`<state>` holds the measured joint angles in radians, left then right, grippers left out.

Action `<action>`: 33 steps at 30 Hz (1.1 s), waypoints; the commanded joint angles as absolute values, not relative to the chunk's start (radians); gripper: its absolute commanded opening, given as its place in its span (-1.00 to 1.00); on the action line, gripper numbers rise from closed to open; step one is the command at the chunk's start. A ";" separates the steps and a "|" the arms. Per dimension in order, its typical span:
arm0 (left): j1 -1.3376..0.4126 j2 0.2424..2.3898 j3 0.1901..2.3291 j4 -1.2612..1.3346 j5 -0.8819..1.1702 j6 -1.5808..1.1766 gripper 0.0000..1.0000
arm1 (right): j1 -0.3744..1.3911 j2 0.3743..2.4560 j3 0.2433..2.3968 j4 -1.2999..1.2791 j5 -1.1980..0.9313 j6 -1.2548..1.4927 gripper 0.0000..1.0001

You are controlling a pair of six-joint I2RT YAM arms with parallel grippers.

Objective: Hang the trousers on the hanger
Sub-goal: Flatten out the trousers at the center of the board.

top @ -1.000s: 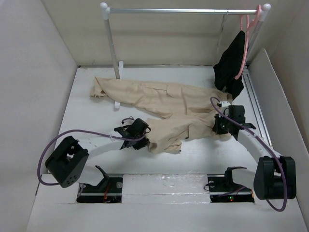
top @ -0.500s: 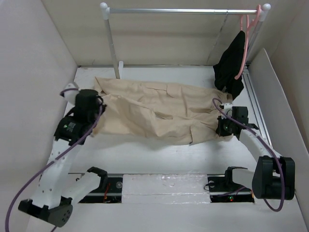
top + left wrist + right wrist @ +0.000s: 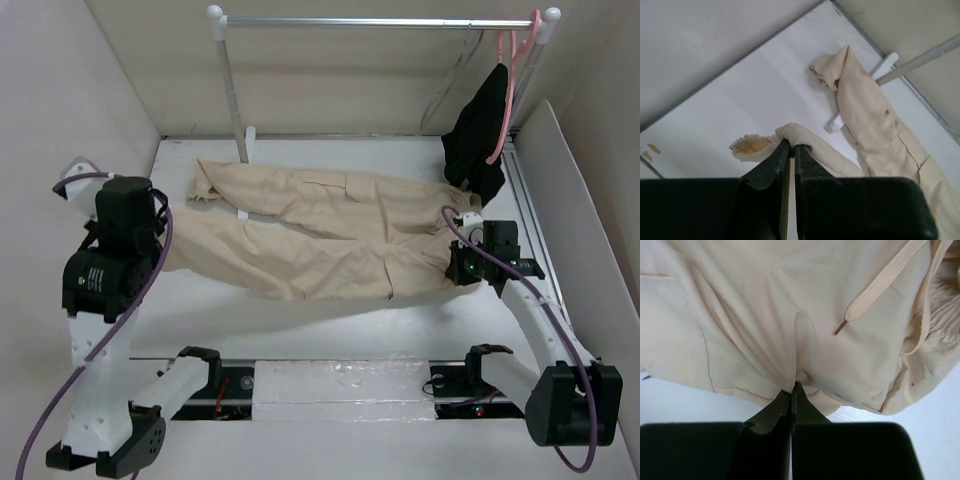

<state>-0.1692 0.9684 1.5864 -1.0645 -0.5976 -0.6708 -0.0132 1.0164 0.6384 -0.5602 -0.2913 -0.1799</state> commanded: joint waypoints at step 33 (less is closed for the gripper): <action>0.313 1.569 1.465 -0.578 -0.093 -0.590 0.47 | 0.158 1.000 0.827 -0.749 -0.342 -0.256 -0.88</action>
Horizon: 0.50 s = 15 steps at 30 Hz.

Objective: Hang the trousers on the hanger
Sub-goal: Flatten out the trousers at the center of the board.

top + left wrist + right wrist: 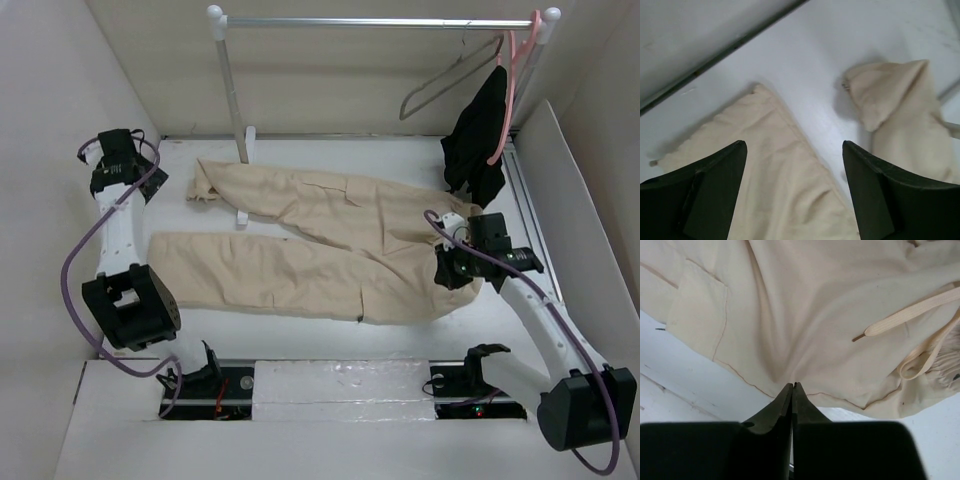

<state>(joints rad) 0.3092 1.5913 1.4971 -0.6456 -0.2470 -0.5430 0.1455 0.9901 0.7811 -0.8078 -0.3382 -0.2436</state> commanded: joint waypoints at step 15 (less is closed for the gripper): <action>0.169 1.888 1.589 -0.471 0.016 -0.698 0.26 | 0.285 1.048 0.792 -0.601 -0.339 -0.209 -0.07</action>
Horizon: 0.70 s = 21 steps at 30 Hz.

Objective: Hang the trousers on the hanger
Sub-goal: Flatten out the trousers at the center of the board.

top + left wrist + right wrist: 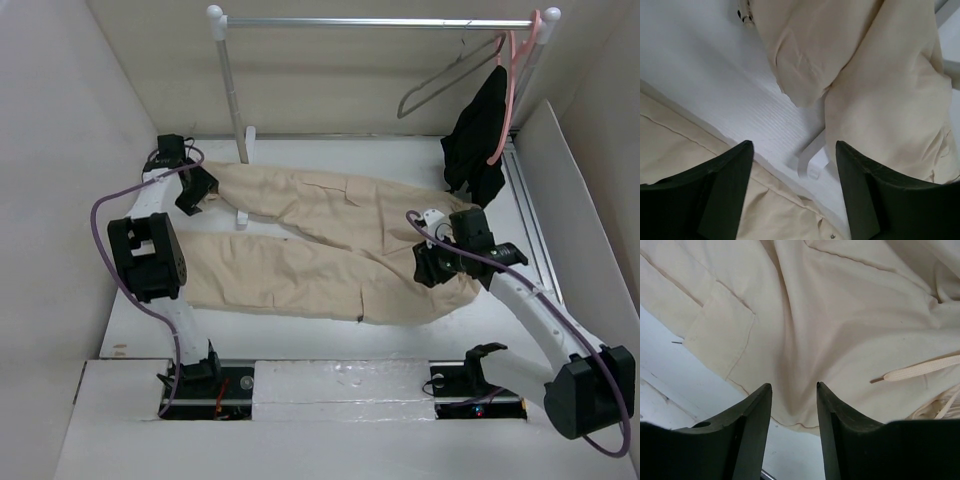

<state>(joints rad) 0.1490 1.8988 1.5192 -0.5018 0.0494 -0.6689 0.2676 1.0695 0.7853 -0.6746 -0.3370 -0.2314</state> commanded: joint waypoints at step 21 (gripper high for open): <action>0.135 1.815 1.833 -0.471 -0.414 -0.483 -1.00 | 0.371 1.026 0.733 -0.554 -0.261 -0.098 -0.05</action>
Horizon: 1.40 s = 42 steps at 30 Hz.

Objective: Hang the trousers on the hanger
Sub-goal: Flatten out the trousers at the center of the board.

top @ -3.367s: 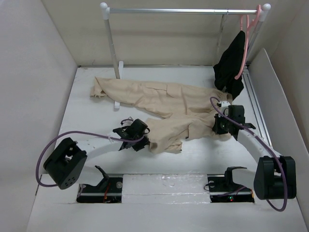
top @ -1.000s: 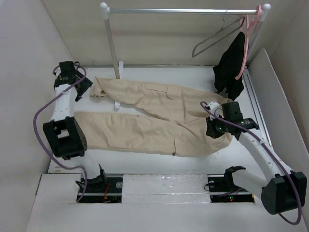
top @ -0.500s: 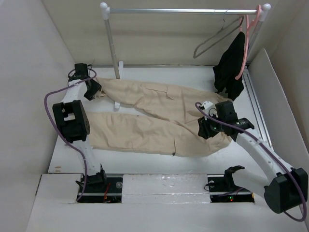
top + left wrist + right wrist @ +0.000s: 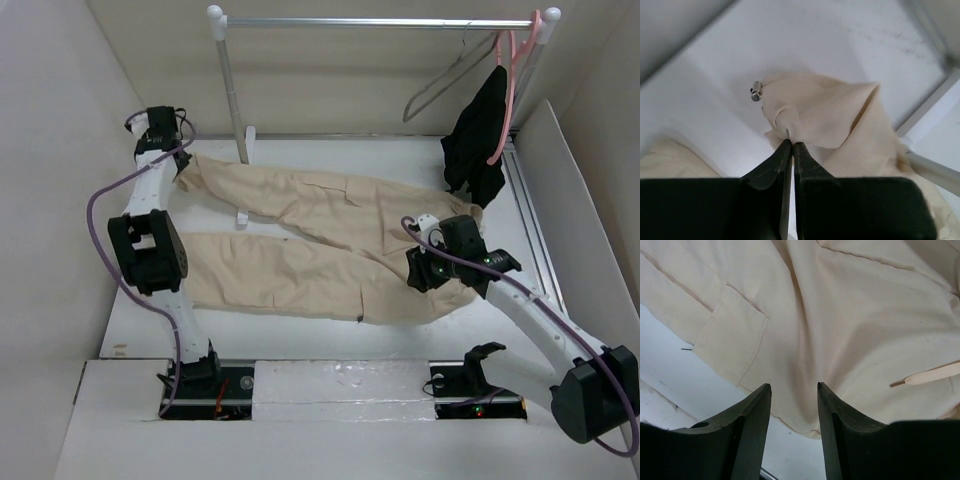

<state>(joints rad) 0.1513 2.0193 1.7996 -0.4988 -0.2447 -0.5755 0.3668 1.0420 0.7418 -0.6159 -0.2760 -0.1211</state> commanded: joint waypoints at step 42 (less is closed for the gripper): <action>-0.508 1.505 1.103 -0.314 -0.192 -0.595 0.69 | -0.336 1.014 0.678 -0.644 -0.179 0.050 0.81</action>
